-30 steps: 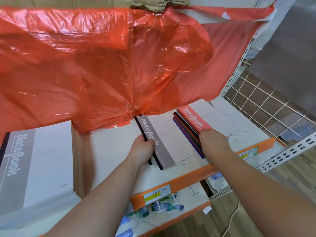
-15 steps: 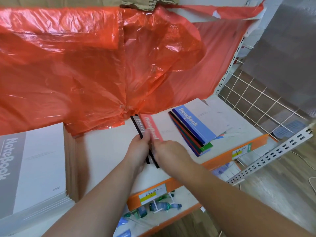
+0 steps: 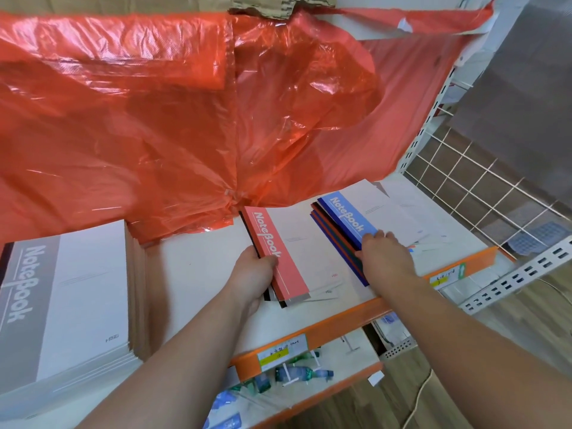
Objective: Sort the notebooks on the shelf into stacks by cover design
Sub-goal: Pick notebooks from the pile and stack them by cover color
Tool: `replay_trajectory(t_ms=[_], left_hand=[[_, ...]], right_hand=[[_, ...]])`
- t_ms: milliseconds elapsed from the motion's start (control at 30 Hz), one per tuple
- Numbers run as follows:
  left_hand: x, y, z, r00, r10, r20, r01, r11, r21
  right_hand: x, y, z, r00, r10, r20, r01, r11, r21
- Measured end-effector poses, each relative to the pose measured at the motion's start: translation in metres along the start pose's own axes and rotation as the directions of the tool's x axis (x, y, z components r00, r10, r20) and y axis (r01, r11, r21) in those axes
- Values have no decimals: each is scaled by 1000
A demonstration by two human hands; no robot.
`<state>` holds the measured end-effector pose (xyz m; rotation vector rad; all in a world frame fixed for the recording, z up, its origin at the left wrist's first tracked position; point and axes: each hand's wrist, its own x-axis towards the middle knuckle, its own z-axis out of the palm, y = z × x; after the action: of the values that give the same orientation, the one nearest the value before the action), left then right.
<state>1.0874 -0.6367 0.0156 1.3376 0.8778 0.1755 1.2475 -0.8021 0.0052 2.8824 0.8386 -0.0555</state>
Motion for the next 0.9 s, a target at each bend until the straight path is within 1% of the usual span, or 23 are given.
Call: replay_trajectory(t_ms=[167, 233, 300, 367, 467, 533, 600, 633, 667, 733, 767, 800, 833, 867, 900], left_hand=[[2, 0, 2, 1000, 9, 8, -9, 1000, 6], [3, 0, 1, 1000, 19, 7, -19, 1000, 4], [3, -1, 2, 1000, 13, 0, -13, 1000, -10], [3, -2, 4, 1000, -1, -18, 0, 998, -59], [3, -3, 6, 999, -21, -50, 13, 988, -154], [4, -6, 6, 999, -9, -44, 3, 991, -131], [4, -11, 3, 999, 4, -49, -9, 995, -97], [5, -12, 1, 999, -1, -53, -4, 994, -105], [5, -13, 0, 999, -9, -53, 3, 993, -117], [3, -14, -5, 999, -5, -35, 0, 989, -146], [2, -13, -7, 1000, 13, -7, -14, 985, -172], [0, -13, -10, 999, 36, 30, -29, 979, -199], [-2, -12, -12, 996, 63, 69, -46, 974, -221], [-5, -11, -15, 991, 87, 99, -62, 971, -232], [-6, -10, -18, 988, 111, 111, -83, 969, -234]], right_hand=[[-8, -8, -13, 998, -17, 67, 19, 999, -29], [-14, -16, -21, 997, -69, 40, 70, 997, -34], [-23, -31, -29, 987, -159, 0, 159, 987, -28], [-35, -53, -33, 960, -279, -37, 279, 960, -8], [-55, -85, -33, 886, -456, -85, 463, 881, 95], [-64, -95, -33, 838, -530, -126, 545, 820, 173], [-64, -93, -31, 825, -550, -128, 563, 785, 257], [-60, -88, -29, 843, -522, -132, 536, 788, 303], [-54, -83, -26, 875, -462, -146, 481, 797, 366], [-39, -71, -20, 951, -277, -137, 307, 801, 514], [-33, -66, -19, 978, -184, -99, 206, 772, 601], [-28, -63, -19, 994, -107, -35, 101, 709, 698], [-25, -61, -20, 997, -58, 54, -7, 610, 792], [-23, -59, -21, 988, -47, 145, -103, 495, 863], [-24, -59, -23, 977, -71, 200, -156, 395, 905]])
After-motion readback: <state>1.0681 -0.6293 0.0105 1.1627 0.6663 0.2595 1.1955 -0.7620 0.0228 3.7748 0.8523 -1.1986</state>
